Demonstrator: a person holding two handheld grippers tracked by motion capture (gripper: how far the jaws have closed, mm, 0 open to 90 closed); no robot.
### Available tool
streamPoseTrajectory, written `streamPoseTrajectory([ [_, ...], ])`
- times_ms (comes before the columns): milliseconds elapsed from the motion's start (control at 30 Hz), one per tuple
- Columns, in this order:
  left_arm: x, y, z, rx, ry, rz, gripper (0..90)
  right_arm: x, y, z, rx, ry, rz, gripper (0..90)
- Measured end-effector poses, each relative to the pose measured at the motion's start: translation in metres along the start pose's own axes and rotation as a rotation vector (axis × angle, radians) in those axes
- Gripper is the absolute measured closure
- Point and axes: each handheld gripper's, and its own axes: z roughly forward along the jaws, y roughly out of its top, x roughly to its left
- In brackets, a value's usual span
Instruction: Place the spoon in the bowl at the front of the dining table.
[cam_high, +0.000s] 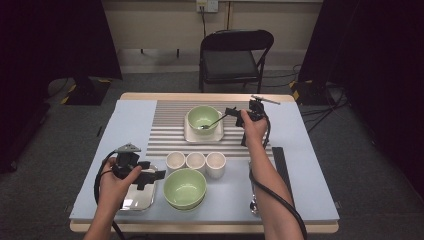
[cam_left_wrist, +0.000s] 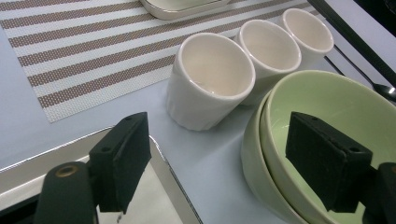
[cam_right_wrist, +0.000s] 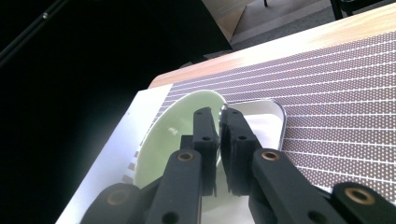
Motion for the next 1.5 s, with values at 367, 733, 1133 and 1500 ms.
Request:
streamPoseTrajectory([
  [367,-0.0004,0.0000,0.0001,0.000,0.002,0.003,21.9,-0.0006,-0.0007,0.0010,0.000,-0.009,-0.006,83.9],
  [733,-0.0006,0.0000,-0.0001,-0.001,0.000,0.004,21.9,-0.0006,-0.0015,0.0031,0.008,-0.015,-0.014,83.3],
  [1133,-0.0010,0.0001,-0.0005,-0.003,0.001,0.004,21.9,-0.0013,-0.0045,0.0046,0.017,-0.019,-0.013,81.2],
  [1500,-0.0016,0.0006,-0.0010,-0.003,0.003,0.007,21.9,0.0008,-0.0061,0.0004,0.037,-0.026,-0.029,80.4],
])
